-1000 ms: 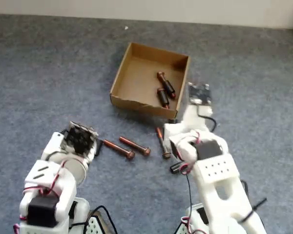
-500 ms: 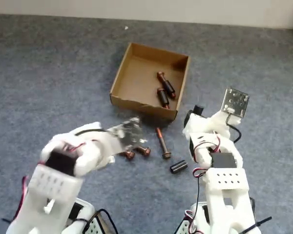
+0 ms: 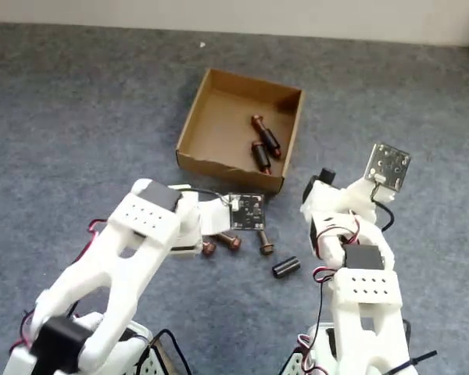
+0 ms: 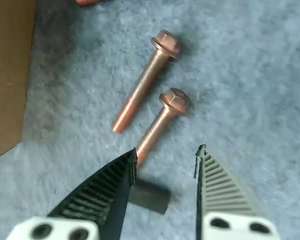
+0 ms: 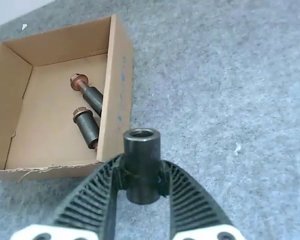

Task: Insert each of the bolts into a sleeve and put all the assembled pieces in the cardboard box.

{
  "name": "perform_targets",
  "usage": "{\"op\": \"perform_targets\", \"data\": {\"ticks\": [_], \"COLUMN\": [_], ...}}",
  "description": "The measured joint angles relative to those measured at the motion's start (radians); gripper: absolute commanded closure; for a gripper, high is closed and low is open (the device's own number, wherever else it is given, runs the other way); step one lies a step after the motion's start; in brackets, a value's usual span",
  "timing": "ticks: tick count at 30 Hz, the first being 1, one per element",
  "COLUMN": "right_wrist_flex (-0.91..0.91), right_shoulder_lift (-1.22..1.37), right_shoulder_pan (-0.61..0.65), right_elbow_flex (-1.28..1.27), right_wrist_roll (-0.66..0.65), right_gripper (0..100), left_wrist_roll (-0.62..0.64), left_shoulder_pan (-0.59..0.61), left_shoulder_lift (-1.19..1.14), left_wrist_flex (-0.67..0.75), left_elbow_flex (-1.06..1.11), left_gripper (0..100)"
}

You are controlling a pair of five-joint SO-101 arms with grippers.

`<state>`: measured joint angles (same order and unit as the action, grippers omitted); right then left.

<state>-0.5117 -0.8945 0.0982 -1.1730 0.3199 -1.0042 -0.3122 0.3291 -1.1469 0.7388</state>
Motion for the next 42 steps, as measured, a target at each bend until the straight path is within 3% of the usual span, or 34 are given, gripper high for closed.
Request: {"op": "perform_targets", "data": {"ticks": [8, 23, 34, 42], "right_wrist_flex": [0.0, 0.0, 0.0, 0.0], "right_shoulder_lift": [0.0, 0.0, 0.0, 0.0], "right_shoulder_pan": [0.0, 0.002, 0.003, 0.003], "right_elbow_flex": [0.0, 0.0, 0.0, 0.0], "right_wrist_roll": [0.0, 0.0, 0.0, 0.0], "right_gripper": [99.4, 99.4, 99.4, 99.4], "left_wrist_roll": [-0.064, -0.074, -0.074, 0.009], "left_shoulder_pan": [0.0, 0.012, 0.002, 0.003], "left_shoulder_lift": [-0.203, -0.546, -0.489, -0.098], "left_wrist_flex": [0.087, 0.084, -0.017, -0.037], "left_elbow_flex": [-0.061, -0.252, -0.281, -0.104], "left_gripper": [80, 100, 99, 99]}}
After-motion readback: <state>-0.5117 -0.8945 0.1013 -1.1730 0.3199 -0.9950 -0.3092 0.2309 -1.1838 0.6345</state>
